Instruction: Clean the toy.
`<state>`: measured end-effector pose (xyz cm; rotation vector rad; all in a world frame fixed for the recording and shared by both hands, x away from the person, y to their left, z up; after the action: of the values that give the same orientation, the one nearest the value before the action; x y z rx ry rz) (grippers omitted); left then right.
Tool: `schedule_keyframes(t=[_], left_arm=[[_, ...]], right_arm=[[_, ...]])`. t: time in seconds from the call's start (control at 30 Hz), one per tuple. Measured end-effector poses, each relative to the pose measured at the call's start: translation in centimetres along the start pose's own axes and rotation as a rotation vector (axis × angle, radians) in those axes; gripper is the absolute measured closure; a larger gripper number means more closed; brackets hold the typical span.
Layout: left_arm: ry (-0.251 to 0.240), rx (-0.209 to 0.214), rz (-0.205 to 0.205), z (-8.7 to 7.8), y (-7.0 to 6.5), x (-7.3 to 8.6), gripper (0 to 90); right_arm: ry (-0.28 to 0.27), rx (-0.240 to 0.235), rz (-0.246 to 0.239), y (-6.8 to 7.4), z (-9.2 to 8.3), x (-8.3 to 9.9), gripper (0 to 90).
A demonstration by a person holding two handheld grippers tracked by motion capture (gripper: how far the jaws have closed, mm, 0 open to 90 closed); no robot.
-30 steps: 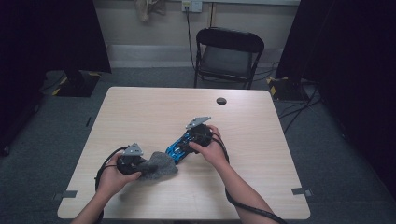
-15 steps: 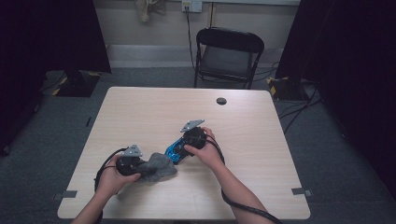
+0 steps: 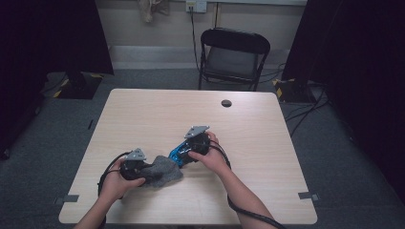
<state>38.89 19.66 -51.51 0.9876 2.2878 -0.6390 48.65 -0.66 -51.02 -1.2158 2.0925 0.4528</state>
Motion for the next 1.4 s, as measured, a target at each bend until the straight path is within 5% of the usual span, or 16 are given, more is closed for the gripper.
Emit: schedule_keyframes(t=[0.1, 0.23, 0.4, 0.47, 0.63, 0.97, 1.4], left_arm=[[0.002, -0.013, 0.038, -0.2, -0.2, -0.4, 36.4], [-0.017, -0.012, 0.032, -0.2, -0.3, -1.2, 25.8], [0.04, -0.051, 0.074, 1.7, -0.6, -1.5, 27.6], [0.045, -0.067, 0.111, 1.9, -0.7, -1.9, 44.4], [0.065, -0.098, 0.064, 2.3, -0.6, -2.6, 64.3], [0.064, -0.181, -0.008, 2.2, 1.1, -3.4, 70.7], [0.037, -0.225, -0.075, 2.3, 2.8, -3.8, 72.0]], right_arm=[[0.0, 0.003, 0.003, 0.0, 0.0, 0.0, 5.4], [0.001, 0.007, 0.004, 0.0, 0.1, 0.0, 5.3], [0.014, 0.008, 0.008, 0.1, 0.1, -0.1, 5.1], [0.02, 0.008, 0.009, 0.1, 0.1, -0.2, 5.2], [0.023, 0.012, 0.008, 0.1, 0.1, -0.2, 5.2], [0.03, 0.016, 0.001, 0.3, 0.1, -0.3, 5.4], [0.033, 0.018, -0.001, 0.4, 0.1, -0.3, 5.4]])
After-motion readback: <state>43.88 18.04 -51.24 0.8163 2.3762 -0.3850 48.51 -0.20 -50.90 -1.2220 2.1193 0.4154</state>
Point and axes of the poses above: each handheld gripper's, and its own axes: z roughly forward along the jaws, x roughly out of its underside, y roughly to its left, the point moved 4 cm from there along z, roughly forward along the jaws, and after that the axes turned 6 degrees about y, right-handed, at the moved point
